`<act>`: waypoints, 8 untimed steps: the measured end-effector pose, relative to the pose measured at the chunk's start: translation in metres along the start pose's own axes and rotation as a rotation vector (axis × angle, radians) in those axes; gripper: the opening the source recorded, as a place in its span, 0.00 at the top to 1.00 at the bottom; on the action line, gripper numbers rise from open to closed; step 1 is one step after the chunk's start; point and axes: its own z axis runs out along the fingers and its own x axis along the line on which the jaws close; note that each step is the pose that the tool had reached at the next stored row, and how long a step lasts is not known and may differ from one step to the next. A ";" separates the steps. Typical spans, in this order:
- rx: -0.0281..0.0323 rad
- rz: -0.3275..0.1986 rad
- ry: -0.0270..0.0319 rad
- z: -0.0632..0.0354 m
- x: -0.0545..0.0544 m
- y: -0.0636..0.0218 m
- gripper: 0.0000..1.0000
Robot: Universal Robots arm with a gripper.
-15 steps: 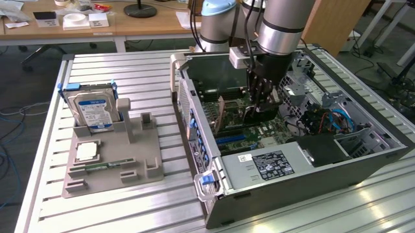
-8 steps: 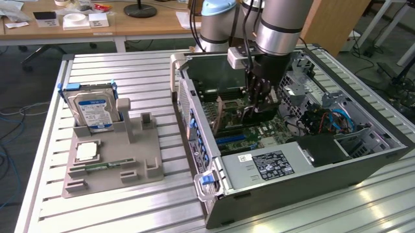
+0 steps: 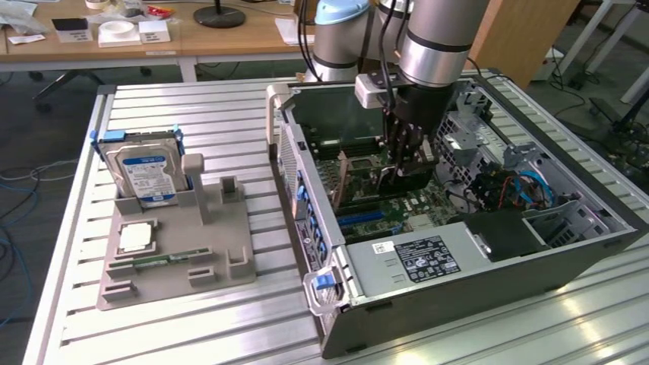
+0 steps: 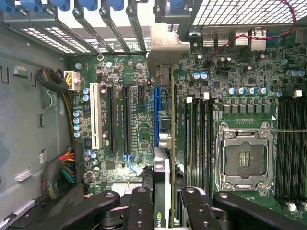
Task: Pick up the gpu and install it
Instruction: 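Insert the gpu into the slot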
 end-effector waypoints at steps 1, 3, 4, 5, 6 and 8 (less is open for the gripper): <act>0.0000 0.000 0.0000 0.0000 0.000 0.0000 0.73; 0.0000 0.000 0.0000 0.0000 0.000 0.0000 0.73; 0.0000 0.000 0.0000 0.0000 0.000 0.0000 0.73; 0.0000 0.000 0.0000 0.0000 0.000 0.0000 0.73; 0.0000 0.000 0.0000 0.0000 0.000 0.0000 0.73; -0.0001 0.000 -0.0014 -0.0001 0.000 0.0001 0.73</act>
